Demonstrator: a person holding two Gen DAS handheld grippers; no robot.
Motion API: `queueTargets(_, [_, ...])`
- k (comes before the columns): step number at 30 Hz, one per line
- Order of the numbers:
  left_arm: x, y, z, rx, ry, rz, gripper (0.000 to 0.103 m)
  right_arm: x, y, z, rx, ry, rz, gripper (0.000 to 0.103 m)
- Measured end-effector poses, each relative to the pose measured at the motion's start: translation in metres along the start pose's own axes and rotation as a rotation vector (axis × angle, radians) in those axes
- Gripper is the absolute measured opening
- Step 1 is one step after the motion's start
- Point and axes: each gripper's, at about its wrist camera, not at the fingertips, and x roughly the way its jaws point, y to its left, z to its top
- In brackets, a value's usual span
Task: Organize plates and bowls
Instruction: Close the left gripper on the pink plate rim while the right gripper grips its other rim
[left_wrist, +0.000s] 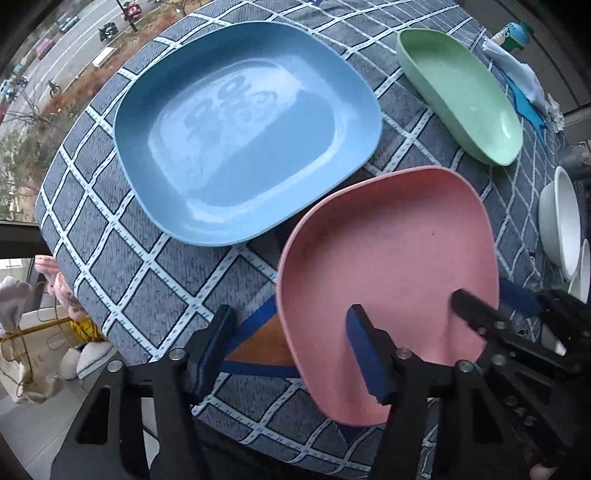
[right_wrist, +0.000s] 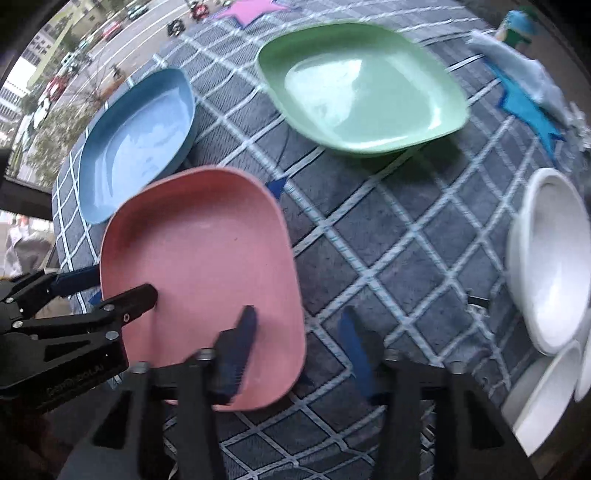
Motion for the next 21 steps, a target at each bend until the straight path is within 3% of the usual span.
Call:
queueTargets(1, [0.001, 0.0, 0.0, 0.005, -0.003, -0.004, 0.057, 0.001, 0.003, 0.001, -0.018, -0.016, -0.007, 0.034])
queueTargets(2, [-0.003, -0.008, 0.005, 0.014, -0.001, -0.01, 0.042, 0.003, 0.006, 0.002, -0.023, -0.011, 0.006, 0.03])
queueTargets(3, [-0.005, -0.013, 0.006, 0.034, -0.007, -0.011, 0.037, 0.005, 0.008, 0.004, -0.02, -0.011, 0.019, 0.018])
queueTargets(6, [-0.004, -0.02, 0.006, 0.056, 0.002, 0.015, 0.035, 0.009, 0.009, 0.005, 0.018, -0.002, 0.031, 0.015])
queueTargets(8, [-0.003, -0.018, 0.006, 0.056, 0.022, 0.021, 0.025, 0.009, 0.008, -0.003, 0.051, -0.002, 0.046, 0.012])
queueTargets(10, [-0.011, -0.019, 0.004, 0.078, 0.027, 0.029, 0.024, -0.001, 0.005, -0.025, 0.091, 0.002, 0.068, 0.011])
queueTargets(15, [-0.041, -0.027, -0.003, 0.177, -0.027, 0.076, 0.024, -0.017, 0.016, -0.042, 0.167, 0.006, 0.098, 0.011])
queueTargets(21, [-0.069, -0.011, 0.005, 0.14, -0.058, 0.065, 0.024, -0.046, 0.027, -0.042, 0.208, -0.036, 0.105, 0.011])
